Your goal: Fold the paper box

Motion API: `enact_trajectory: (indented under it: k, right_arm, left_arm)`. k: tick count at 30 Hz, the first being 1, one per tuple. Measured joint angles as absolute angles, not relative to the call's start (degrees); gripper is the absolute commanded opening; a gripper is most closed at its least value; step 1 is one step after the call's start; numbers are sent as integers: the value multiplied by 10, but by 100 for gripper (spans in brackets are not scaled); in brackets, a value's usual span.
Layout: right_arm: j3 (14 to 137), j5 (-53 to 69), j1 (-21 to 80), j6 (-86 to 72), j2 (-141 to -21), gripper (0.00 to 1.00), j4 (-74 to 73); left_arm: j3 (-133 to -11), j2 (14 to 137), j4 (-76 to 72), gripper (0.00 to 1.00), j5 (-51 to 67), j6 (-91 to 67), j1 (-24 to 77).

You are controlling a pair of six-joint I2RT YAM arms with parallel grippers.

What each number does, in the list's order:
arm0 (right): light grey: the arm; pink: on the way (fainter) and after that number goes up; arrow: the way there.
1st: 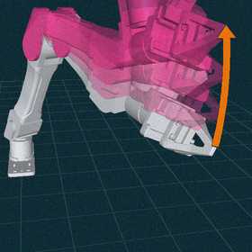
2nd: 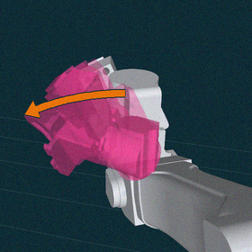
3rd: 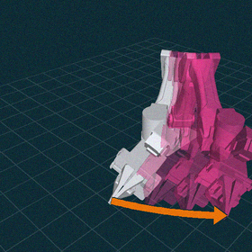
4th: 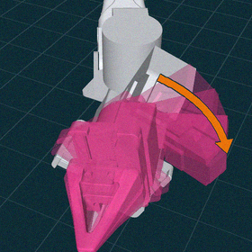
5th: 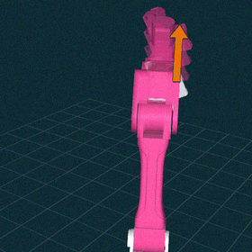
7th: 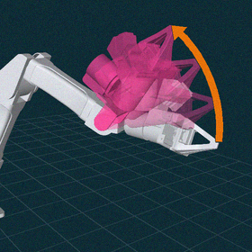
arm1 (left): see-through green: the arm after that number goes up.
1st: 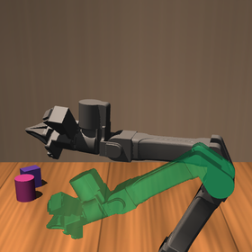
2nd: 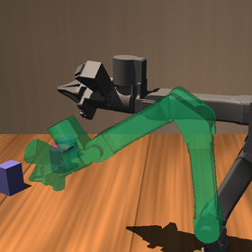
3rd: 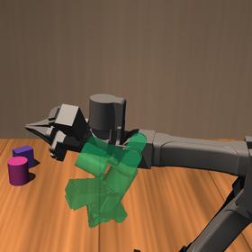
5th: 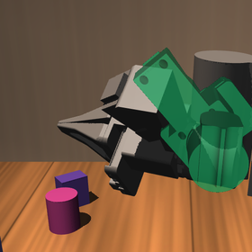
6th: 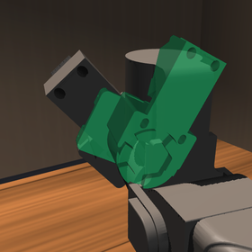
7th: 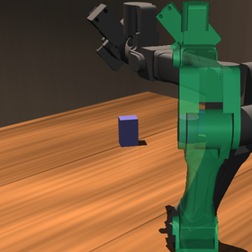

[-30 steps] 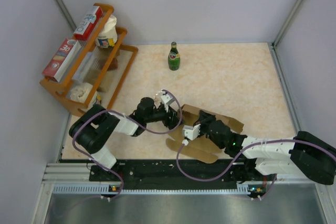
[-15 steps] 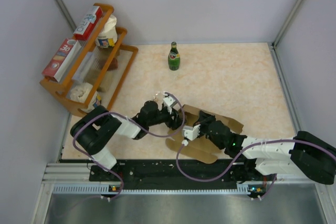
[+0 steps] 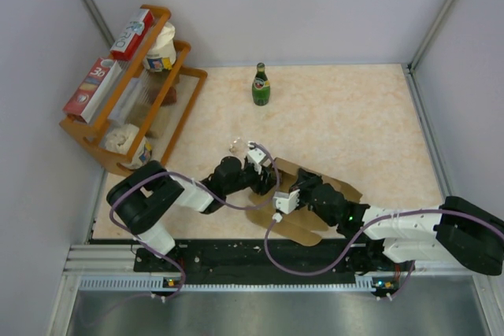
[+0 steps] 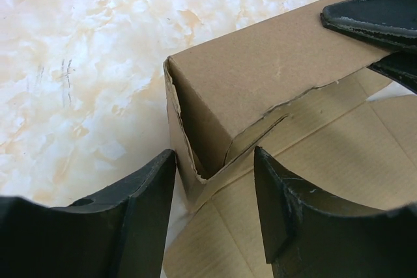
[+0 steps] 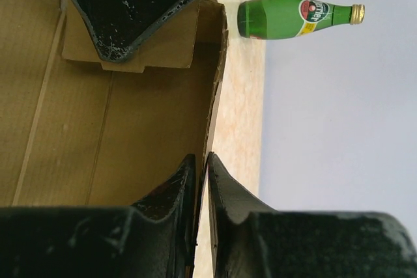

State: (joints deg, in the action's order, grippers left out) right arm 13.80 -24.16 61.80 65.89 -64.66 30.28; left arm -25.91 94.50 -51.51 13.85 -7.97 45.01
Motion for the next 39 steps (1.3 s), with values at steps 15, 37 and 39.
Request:
enact_trajectory:
  k: [15,37,39]
  right_arm:
    - [138,-243,625,653,-647,21,300]
    - [138,-239,626,637,-647,21,291]
    - [138,-239,626,635,-647,20,289]
  left_arm:
    - [-254,945,-528,41,62,-67,467]
    - [-264,974,-558,43,18,-44,485]
    - [-266,978,-564,42,16,-44,486]
